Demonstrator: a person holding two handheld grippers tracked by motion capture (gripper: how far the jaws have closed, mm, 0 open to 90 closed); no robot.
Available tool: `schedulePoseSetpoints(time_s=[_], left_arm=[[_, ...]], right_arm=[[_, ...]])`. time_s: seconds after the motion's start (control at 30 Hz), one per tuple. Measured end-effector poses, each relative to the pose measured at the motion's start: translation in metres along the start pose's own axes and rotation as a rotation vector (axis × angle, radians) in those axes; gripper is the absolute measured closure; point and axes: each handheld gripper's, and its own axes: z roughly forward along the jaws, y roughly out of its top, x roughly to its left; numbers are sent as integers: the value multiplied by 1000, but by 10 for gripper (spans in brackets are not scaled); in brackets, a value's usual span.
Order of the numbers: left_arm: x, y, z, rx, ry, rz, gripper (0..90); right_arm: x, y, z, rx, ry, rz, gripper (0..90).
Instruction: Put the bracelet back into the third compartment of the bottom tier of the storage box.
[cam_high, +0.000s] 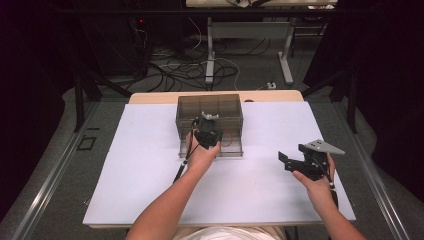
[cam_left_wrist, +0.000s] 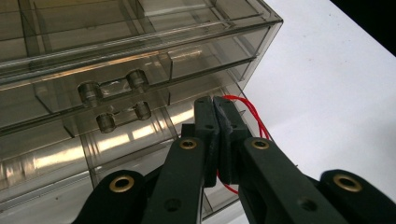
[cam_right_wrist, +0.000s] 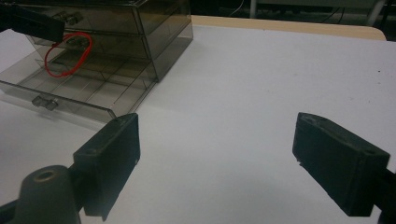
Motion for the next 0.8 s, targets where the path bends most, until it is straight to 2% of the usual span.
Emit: schedulePoseSetpoints(time_s=[0.13,0.2,0.23,0.3,0.8], left_arm=[[-1,0,4,5,5,10,892],[-1,-1,5,11,8,11,892],[-2,-1,6,11,11,10,892],[-2,-2,8,16,13,13,892],[-7,-6,21,49,19,21,891]], right_arm=[[0,0,-1,20,3,-2,145],[0,0,0,0,1,-1,145],[0,0,-1,20,3,-2,145],[0,0,0,4,4,-1,145],[-1,-1,0,5,6,2,145]])
